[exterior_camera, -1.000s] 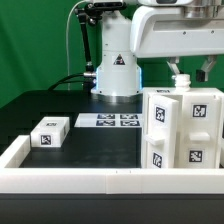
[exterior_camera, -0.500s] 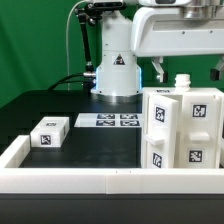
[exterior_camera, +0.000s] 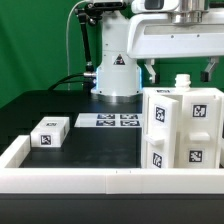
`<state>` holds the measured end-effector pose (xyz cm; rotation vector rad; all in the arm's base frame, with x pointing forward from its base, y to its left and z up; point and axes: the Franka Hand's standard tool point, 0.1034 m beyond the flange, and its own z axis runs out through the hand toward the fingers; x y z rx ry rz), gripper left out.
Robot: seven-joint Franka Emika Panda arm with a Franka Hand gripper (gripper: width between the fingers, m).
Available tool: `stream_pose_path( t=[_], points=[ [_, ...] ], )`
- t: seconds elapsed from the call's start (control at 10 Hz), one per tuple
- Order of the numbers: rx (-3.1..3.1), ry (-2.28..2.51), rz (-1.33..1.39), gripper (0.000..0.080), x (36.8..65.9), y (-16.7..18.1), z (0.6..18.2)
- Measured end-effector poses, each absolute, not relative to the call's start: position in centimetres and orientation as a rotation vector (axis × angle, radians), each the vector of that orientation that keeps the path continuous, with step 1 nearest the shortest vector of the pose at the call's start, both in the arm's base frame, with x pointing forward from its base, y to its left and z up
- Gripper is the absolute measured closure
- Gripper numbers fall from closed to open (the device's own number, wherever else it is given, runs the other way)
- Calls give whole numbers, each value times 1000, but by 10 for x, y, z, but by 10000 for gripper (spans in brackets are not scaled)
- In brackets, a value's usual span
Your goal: Assemble cabinet
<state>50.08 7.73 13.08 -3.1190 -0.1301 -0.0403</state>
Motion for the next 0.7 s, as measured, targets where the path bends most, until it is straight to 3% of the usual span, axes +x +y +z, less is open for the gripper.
stream_pose_path(
  t=[0.3, 0.5, 0.7],
  points=[
    [-3133, -94, -33, 2, 495, 36, 122],
    [-3142, -66, -8, 2, 481, -18, 108],
    [-3145, -63, 1, 2, 480, -39, 105]
  ],
)
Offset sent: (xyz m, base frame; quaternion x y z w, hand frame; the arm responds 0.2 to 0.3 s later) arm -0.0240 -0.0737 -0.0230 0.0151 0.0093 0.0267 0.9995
